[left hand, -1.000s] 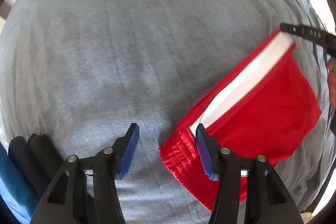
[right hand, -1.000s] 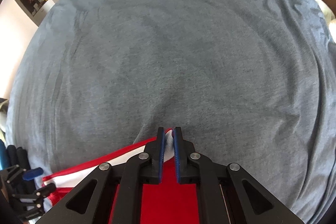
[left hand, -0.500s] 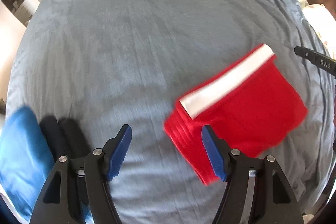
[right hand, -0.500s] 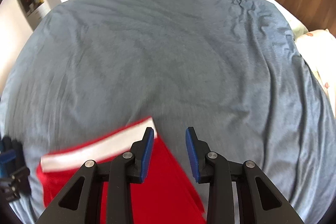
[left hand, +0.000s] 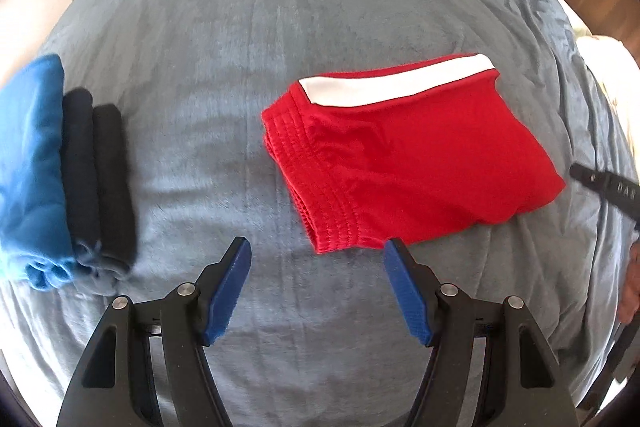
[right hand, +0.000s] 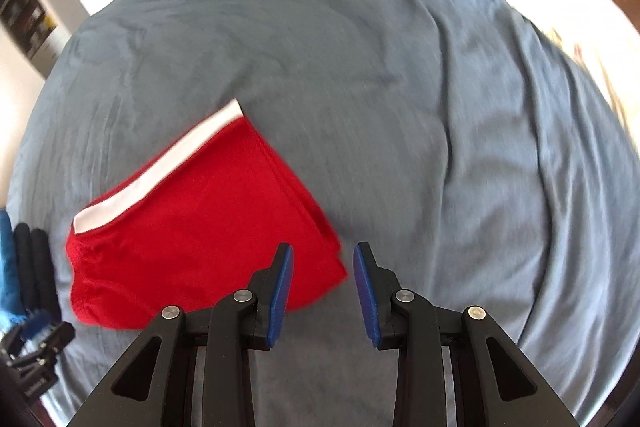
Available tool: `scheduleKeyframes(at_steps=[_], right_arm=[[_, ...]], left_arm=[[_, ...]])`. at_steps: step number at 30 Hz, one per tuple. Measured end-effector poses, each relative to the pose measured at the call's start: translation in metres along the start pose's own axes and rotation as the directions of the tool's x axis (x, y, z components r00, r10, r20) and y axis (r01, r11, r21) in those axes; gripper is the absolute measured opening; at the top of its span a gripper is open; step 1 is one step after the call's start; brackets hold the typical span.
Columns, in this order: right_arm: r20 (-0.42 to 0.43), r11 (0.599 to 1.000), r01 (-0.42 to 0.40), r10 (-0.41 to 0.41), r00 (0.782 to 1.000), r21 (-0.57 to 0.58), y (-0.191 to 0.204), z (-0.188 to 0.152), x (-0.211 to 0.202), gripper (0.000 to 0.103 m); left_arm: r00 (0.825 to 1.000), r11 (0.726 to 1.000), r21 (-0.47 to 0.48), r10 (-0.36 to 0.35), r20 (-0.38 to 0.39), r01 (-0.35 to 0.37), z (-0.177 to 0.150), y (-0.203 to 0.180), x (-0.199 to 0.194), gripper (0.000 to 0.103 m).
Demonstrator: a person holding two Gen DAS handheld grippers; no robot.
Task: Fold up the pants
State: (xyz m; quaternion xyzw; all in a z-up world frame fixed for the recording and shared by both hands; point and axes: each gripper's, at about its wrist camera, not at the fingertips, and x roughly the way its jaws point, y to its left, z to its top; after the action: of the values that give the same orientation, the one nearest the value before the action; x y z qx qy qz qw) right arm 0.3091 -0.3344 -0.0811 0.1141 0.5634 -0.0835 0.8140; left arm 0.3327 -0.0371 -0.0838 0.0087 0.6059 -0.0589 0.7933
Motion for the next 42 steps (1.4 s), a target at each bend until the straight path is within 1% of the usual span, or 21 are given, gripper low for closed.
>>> scheduleKeyframes(at_steps=[2, 6, 10, 13, 17, 19, 21, 23, 26, 28, 31, 34, 35, 37, 38, 39, 40, 42], right_arm=[[-0.016, 0.999, -0.018, 0.019, 1.0, 0.034, -0.005, -0.008, 0.005, 0.032], [-0.034, 0.999, -0.028, 0.03, 0.999, 0.042, -0.004, -0.015, 0.011, 0.032], [-0.041, 0.995, -0.048, 0.052, 0.998, 0.091, -0.008, -0.019, 0.021, 0.032], [-0.034, 0.988, -0.062, 0.067, 0.997, 0.14, -0.013, -0.017, 0.027, 0.032], [-0.047, 0.982, -0.067, 0.077, 0.996, 0.176, -0.018, -0.013, 0.039, 0.032], [-0.031, 0.981, -0.07, 0.077, 0.997, 0.18, -0.02, -0.013, 0.036, 0.032], [0.0, 0.983, -0.022, 0.023, 1.0, 0.181, -0.024, -0.013, 0.029, 0.032], [0.013, 0.981, -0.008, 0.005, 1.0, 0.194, -0.03, -0.013, 0.024, 0.032], [-0.004, 0.983, -0.042, 0.043, 0.999, 0.178, -0.037, -0.013, 0.025, 0.032], [-0.005, 0.989, -0.068, 0.069, 0.998, 0.132, -0.04, -0.012, 0.024, 0.032], [-0.011, 0.994, -0.112, 0.112, 0.994, 0.0, -0.044, -0.01, 0.022, 0.032], [-0.009, 0.977, -0.135, 0.136, 0.991, -0.168, -0.046, -0.005, 0.02, 0.032], [-0.01, 0.957, -0.143, 0.146, 0.989, -0.251, -0.045, -0.004, 0.018, 0.032], [-0.02, 0.917, -0.16, 0.165, 0.986, -0.365, -0.043, -0.003, 0.018, 0.032], [-0.02, 0.884, -0.162, 0.17, 0.985, -0.438, -0.04, -0.004, 0.017, 0.032], [-0.021, 0.842, -0.162, 0.176, 0.984, -0.514, -0.037, -0.006, 0.017, 0.032], [-0.022, 0.81, -0.161, 0.18, 0.983, -0.564, -0.035, -0.008, 0.015, 0.032], [-0.02, 0.717, -0.159, 0.198, 0.98, -0.678, -0.031, -0.014, 0.015, 0.032]], left_arm=[[1.0, 1.0, -0.014, -0.004, 0.0, 0.004, 0.0, 0.002, 0.003, 0.068], [1.0, 0.998, -0.055, -0.008, 0.007, 0.009, 0.005, 0.004, 0.01, 0.068], [1.0, 0.999, -0.052, -0.004, 0.006, 0.004, 0.01, 0.001, 0.017, 0.068], [1.0, 0.998, -0.058, -0.005, -0.01, 0.004, 0.01, -0.001, 0.024, 0.068], [1.0, 0.999, -0.04, 0.0, -0.028, -0.001, 0.01, -0.006, 0.029, 0.068], [1.0, 0.999, -0.038, 0.003, -0.025, -0.004, 0.01, -0.008, 0.026, 0.068], [1.0, 1.0, -0.011, 0.023, -0.004, -0.023, 0.011, -0.014, 0.019, 0.068], [0.999, 0.999, 0.019, 0.029, 0.016, -0.029, 0.011, -0.021, 0.013, 0.068], [0.999, 0.999, 0.055, -0.001, 0.037, -0.001, 0.015, -0.037, 0.002, 0.068], [0.998, 0.996, 0.086, -0.03, 0.052, 0.025, 0.017, -0.053, -0.004, 0.068], [0.996, 0.99, 0.128, -0.067, 0.061, 0.059, 0.017, -0.076, -0.008, 0.068], [0.994, 0.98, 0.184, -0.09, 0.057, 0.078, 0.012, -0.103, -0.004, 0.068], [0.994, 0.976, 0.201, -0.094, 0.053, 0.082, 0.01, -0.111, -0.002, 0.068], [0.995, 0.966, 0.244, -0.095, 0.042, 0.082, 0.005, -0.129, 0.004, 0.068], [0.995, 0.962, 0.262, -0.093, 0.039, 0.08, 0.003, -0.136, 0.006, 0.068], [0.995, 0.956, 0.282, -0.093, 0.037, 0.079, 0.0, -0.143, 0.008, 0.068], [0.995, 0.95, 0.301, -0.094, 0.033, 0.08, -0.003, -0.151, 0.01, 0.068], [0.995, 0.941, 0.327, -0.097, 0.017, 0.086, -0.009, -0.165, 0.015, 0.068]])
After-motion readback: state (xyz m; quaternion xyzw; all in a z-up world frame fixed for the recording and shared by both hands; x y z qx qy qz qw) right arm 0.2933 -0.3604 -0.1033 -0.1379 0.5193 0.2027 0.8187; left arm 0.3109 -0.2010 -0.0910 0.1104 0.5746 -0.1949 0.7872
